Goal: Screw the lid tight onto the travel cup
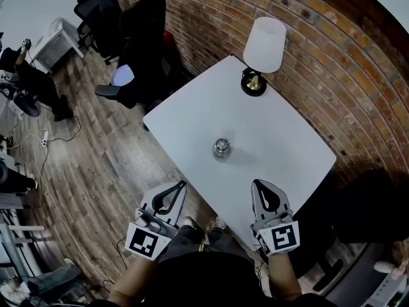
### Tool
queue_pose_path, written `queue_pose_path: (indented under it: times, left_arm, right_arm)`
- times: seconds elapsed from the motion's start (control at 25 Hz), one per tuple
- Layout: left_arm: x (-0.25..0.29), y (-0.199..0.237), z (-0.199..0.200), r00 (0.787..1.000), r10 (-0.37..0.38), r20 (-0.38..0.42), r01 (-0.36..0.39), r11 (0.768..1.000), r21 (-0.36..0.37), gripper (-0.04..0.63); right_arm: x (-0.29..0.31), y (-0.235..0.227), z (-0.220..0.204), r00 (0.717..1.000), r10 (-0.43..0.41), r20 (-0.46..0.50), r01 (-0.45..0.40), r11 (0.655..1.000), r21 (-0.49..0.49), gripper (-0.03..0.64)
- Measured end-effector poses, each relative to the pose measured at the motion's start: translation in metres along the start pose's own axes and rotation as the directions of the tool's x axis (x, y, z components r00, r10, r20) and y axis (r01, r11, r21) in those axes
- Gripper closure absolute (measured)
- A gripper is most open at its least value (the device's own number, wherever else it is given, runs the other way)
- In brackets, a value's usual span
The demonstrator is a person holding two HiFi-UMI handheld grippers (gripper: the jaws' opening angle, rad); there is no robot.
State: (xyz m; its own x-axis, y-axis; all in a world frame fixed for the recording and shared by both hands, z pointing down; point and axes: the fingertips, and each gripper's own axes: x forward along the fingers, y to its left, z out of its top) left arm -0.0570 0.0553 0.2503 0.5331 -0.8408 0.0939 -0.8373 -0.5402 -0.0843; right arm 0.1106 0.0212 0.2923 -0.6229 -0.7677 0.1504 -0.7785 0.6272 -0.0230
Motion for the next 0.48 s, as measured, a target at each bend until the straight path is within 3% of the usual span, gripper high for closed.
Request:
queue_pose_path:
  times: [0.48]
  left_arm:
    - [0.014,0.058,-0.017,0.999,-0.051,0.010,0.051,0.996,-0.075,0.569]
  right_arm:
    - [0.044,0.026,-0.009,0.995,-0.035,-0.095,0.031,0.999,-0.041,0.601]
